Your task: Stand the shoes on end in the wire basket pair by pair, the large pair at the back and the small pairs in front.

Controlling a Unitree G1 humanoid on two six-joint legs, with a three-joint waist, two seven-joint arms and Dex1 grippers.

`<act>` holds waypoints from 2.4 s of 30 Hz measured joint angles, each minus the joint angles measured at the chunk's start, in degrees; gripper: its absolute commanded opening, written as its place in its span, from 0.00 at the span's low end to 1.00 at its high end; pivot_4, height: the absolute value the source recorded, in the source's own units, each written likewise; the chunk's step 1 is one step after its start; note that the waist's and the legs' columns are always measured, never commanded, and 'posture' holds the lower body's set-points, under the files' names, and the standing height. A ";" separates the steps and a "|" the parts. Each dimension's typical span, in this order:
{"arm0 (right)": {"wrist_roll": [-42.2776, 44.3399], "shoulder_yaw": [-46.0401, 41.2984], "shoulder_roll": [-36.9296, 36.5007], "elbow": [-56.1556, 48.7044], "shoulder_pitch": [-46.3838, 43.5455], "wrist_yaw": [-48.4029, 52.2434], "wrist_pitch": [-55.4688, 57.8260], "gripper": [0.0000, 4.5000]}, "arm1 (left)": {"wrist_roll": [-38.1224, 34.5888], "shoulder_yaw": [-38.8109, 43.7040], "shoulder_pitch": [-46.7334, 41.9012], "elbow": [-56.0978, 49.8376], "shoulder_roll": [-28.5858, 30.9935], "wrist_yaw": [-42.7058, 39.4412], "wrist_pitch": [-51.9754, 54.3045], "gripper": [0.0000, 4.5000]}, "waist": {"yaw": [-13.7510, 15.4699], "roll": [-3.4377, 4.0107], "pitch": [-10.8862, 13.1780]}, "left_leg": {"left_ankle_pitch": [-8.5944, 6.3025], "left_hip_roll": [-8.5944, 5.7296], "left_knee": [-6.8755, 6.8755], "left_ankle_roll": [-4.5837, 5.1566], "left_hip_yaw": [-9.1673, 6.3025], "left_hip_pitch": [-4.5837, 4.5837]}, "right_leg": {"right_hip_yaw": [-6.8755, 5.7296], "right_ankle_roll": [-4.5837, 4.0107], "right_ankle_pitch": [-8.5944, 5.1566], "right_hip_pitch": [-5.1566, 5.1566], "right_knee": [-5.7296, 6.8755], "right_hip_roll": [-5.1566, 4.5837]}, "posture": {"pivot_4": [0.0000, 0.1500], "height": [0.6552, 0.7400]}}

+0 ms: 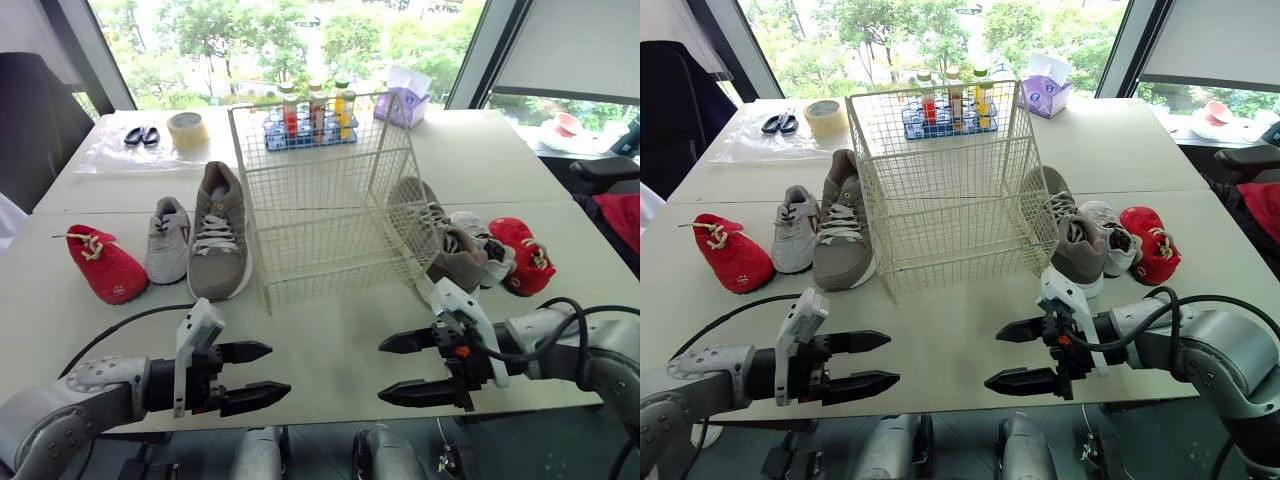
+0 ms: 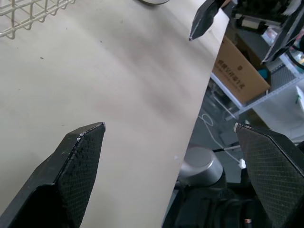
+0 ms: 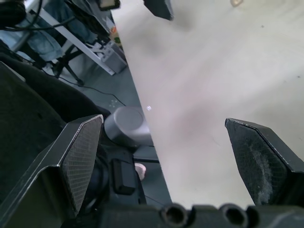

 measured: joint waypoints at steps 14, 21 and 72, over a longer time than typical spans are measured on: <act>-0.83 -0.92 -2.71 0.77 -2.19 -0.18 1.80 0.99 | 2.31 -1.54 -0.23 0.99 -0.33 -2.36 -1.49 1.00 | 0.06 0.00 0.00 | 0.00 -0.02 0.00 0.00 0.01 0.00 | 0.01 0.00 0.00 0.00 0.00 -0.01 | 1.00 0.45; 4.48 -6.95 -16.76 3.09 -23.45 10.29 3.36 0.99 | 0.23 1.98 -2.95 -1.23 4.28 -4.16 -0.99 1.00 | -0.30 0.11 0.07 | 0.00 0.07 -0.17 -0.03 0.02 0.03 | 0.04 -0.06 0.02 -0.12 -0.04 0.11 | 1.00 0.45; -58.81 26.75 11.97 29.93 -42.06 16.59 -31.74 0.02 | -15.71 9.06 -16.49 -1.08 10.78 4.95 -0.04 1.00 | -2.68 0.10 0.12 | 0.54 -0.11 -0.22 -0.88 0.10 -0.05 | 0.02 0.26 0.15 -0.32 0.55 0.06 | 1.00 0.45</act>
